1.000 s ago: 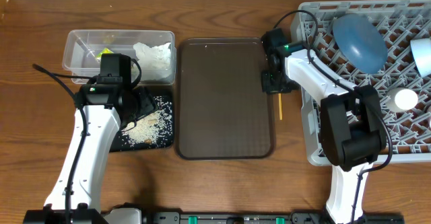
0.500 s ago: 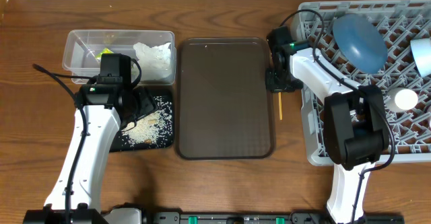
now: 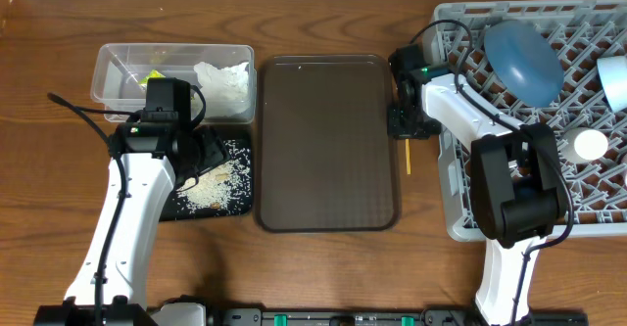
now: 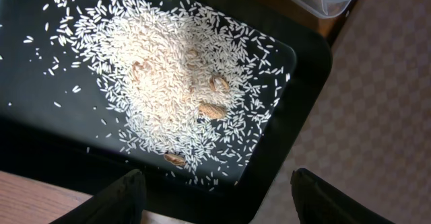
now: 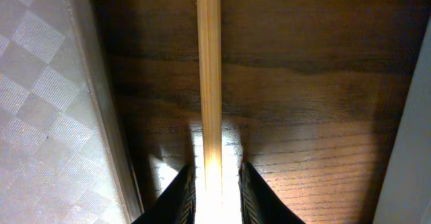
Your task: Sort waste into correct bins and load items into the dishwasher rack
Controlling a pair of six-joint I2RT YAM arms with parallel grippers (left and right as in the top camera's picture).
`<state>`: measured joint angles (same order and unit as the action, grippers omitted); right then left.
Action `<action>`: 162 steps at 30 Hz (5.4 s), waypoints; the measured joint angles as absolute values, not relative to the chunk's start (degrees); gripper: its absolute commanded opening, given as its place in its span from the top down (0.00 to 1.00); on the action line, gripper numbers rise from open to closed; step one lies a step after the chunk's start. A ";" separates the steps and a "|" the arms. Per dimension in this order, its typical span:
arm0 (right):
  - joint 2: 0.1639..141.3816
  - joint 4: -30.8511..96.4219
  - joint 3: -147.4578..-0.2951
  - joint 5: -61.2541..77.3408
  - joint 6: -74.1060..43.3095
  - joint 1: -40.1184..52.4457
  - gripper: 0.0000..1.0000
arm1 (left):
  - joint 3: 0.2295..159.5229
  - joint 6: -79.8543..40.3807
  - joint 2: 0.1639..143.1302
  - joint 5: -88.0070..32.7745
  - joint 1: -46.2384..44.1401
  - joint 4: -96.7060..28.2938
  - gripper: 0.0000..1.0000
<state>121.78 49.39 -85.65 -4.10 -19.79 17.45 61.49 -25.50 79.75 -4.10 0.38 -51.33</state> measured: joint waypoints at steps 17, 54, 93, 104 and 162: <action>121.78 50.39 -85.58 -4.12 -20.51 17.93 0.96 | 61.49 -25.50 79.75 -4.10 0.38 -51.31 0.28; 99.88 70.02 -87.96 1.61 3.49 2.17 0.99 | 61.49 -25.50 79.75 -4.10 0.38 -51.33 0.28; 108.90 66.52 -85.14 7.66 4.75 2.52 0.99 | 61.49 -25.50 79.75 -4.10 0.38 -51.33 0.28; 108.92 66.02 -85.14 9.76 5.65 7.03 0.99 | 61.49 -25.50 79.75 -4.08 0.38 -51.35 0.28; 102.37 70.67 -75.88 8.71 -2.61 14.98 0.99 | 61.49 -25.50 79.75 -4.10 0.38 -51.37 0.28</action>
<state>102.37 70.67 -75.88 8.71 -2.61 14.98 61.49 -25.50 79.75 -4.10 0.38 -51.37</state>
